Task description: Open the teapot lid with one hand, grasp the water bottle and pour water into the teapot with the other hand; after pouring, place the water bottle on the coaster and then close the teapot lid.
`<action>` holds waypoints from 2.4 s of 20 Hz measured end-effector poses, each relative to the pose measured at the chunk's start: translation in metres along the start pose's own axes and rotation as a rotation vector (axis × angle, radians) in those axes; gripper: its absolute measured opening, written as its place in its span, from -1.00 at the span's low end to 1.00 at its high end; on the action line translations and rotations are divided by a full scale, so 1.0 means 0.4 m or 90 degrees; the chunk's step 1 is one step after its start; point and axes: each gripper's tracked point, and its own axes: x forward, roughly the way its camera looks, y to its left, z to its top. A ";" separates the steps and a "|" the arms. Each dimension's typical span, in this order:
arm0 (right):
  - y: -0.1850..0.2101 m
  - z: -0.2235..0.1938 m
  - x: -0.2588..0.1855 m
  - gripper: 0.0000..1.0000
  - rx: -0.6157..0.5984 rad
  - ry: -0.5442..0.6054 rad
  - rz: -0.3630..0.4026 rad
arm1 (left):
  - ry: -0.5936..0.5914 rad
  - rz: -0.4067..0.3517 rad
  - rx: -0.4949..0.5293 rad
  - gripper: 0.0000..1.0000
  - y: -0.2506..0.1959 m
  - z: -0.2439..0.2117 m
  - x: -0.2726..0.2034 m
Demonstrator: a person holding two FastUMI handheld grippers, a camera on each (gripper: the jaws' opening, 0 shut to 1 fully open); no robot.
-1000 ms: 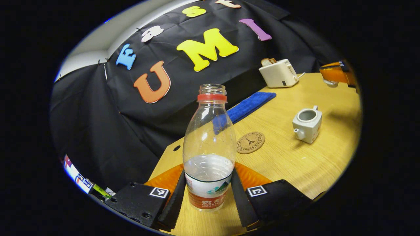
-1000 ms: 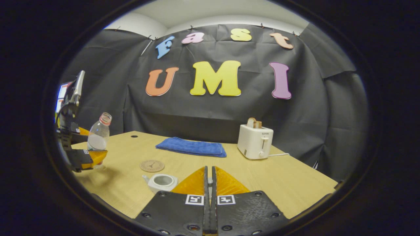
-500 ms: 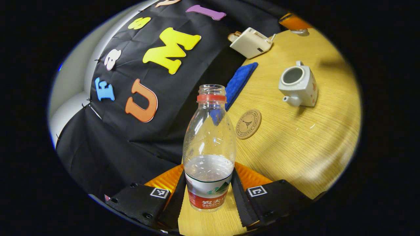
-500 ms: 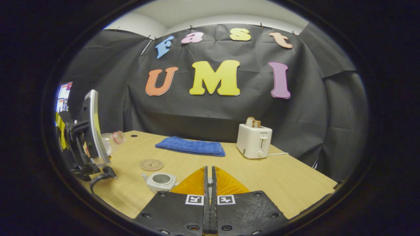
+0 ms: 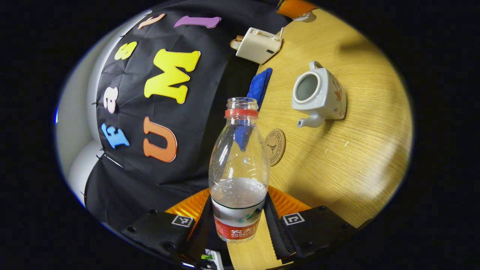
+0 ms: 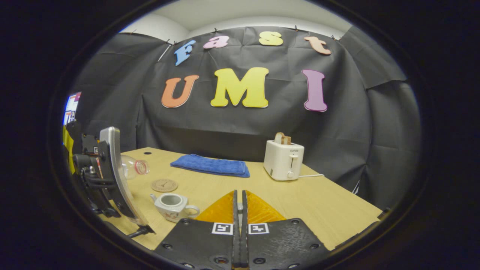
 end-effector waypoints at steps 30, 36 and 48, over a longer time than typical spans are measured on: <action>-0.057 -0.033 0.019 -1.00 -0.028 0.018 -0.007 | 0.023 0.035 0.389 0.43 0.064 0.103 0.013; -0.060 -0.036 0.019 -1.00 -0.034 0.019 -0.007 | 0.016 0.049 0.441 0.43 0.080 0.135 0.009; -0.068 -0.038 0.021 -0.98 -0.042 0.016 -0.008 | 0.015 0.048 0.509 0.43 0.078 0.162 -0.007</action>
